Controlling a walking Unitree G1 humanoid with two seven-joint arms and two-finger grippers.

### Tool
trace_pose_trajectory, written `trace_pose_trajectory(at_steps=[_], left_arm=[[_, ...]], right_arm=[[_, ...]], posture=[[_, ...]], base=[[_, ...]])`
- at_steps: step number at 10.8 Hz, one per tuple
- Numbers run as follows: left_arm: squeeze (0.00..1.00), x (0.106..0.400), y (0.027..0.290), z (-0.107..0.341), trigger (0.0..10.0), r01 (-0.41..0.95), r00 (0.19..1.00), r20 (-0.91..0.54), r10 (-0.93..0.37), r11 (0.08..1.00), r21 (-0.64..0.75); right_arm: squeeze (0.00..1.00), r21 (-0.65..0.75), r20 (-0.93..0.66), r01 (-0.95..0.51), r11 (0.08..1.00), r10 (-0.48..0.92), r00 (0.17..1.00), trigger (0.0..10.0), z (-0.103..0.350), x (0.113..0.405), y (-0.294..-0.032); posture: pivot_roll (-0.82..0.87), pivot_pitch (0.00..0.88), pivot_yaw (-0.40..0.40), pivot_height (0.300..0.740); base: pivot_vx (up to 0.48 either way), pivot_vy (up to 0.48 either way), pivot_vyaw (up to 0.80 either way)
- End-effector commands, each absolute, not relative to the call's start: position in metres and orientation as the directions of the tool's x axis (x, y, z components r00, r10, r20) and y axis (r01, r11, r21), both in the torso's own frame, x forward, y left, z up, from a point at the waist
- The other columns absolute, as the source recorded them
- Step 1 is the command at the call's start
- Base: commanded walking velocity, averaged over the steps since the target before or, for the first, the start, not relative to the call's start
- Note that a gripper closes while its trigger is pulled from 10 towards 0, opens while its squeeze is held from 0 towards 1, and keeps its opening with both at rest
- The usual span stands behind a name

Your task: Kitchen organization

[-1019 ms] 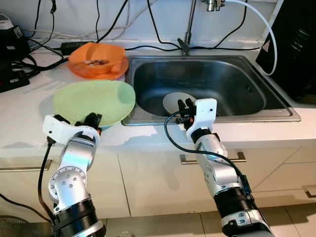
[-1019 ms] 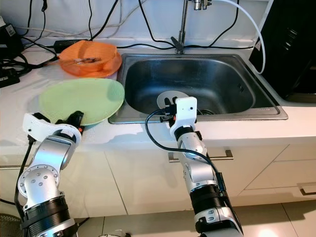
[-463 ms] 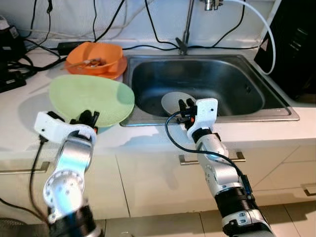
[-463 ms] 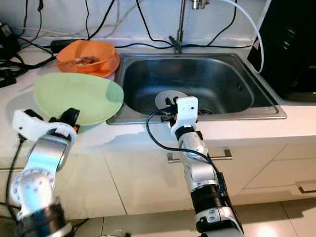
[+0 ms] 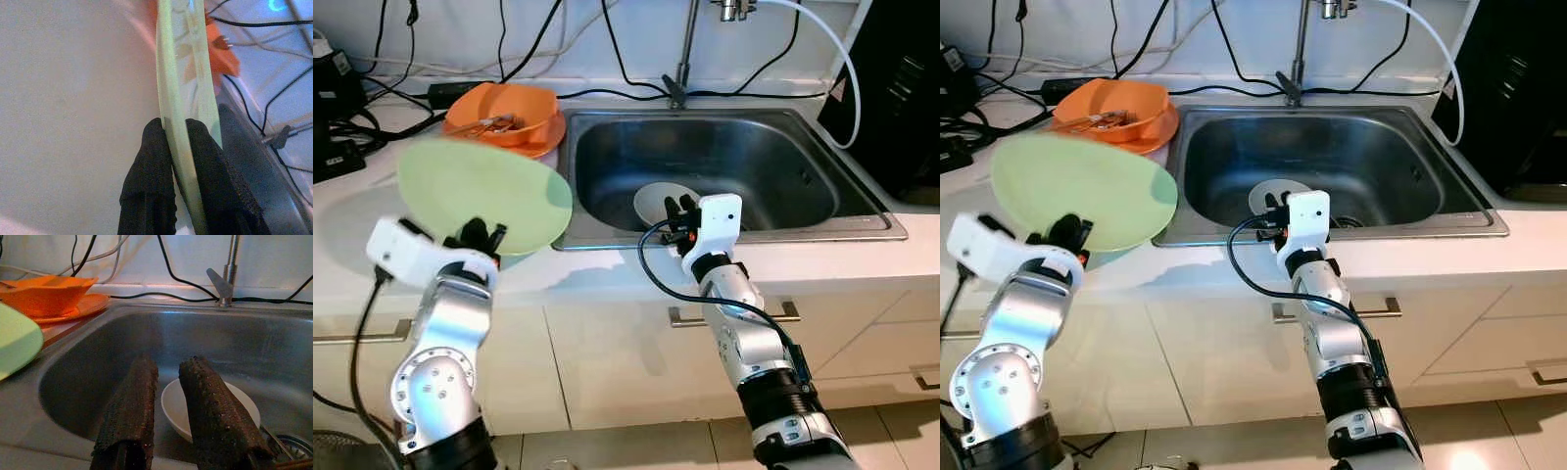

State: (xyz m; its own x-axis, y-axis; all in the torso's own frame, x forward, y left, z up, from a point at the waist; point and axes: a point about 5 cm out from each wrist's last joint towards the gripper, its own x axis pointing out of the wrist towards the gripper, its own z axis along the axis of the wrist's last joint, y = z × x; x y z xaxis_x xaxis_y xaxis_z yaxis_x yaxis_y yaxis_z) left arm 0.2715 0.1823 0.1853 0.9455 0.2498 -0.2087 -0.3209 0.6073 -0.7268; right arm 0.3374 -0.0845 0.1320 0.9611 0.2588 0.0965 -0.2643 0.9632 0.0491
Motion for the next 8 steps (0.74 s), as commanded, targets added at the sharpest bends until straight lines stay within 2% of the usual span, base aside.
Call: trace_pose_trajectory(at_steps=[1,2,3,4,7,8], left_arm=[[0.0,0.27,0.175,0.184,0.0,-0.31,0.95,-0.207,0.232,0.65,-0.694],[0.0,0.273,0.169,0.205,0.0,-0.175,0.98,-0.053,0.19,0.715,-0.677],[0.0,0.273,0.163,0.223,4.7,-0.062,0.987,0.069,0.143,0.747,-0.662],[0.0,0.272,0.156,0.243,10.0,0.047,0.977,0.19,0.102,0.758,-0.65],[0.0,0.271,0.147,0.255,10.0,0.149,0.957,0.286,0.04,0.78,-0.608],[0.0,0.277,0.141,0.254,10.0,0.184,0.952,0.307,-0.008,0.816,-0.548]], right_arm=[[0.0,0.05,0.106,-0.269,0.962,0.263,0.959,10.0,0.136,0.341,-0.085],[0.0,0.05,0.106,-0.267,0.962,0.261,0.96,10.0,0.136,0.341,-0.086],[0.0,0.05,0.105,-0.266,0.963,0.26,0.96,10.0,0.136,0.341,-0.086],[0.0,0.049,0.106,-0.264,0.963,0.258,0.96,10.0,0.136,0.341,-0.086],[0.0,0.05,0.107,-0.256,0.965,0.25,0.962,10.0,0.136,0.341,-0.088],[0.0,0.052,0.107,-0.256,0.965,0.249,0.962,10.0,0.136,0.342,-0.087]], posture=[[0.17,0.0,0.002,0.74],[0.17,0.0,0.0,0.74],[0.17,0.0,-0.001,0.74],[0.17,0.0,0.001,0.74],[0.16,0.0,0.001,0.74],[0.16,0.0,-0.001,0.74]], base=[[0.0,0.0,0.0],[0.0,0.0,0.0],[0.0,0.0,0.0],[0.0,0.0,0.0],[0.0,0.0,0.0],[0.0,0.0,0.0]])
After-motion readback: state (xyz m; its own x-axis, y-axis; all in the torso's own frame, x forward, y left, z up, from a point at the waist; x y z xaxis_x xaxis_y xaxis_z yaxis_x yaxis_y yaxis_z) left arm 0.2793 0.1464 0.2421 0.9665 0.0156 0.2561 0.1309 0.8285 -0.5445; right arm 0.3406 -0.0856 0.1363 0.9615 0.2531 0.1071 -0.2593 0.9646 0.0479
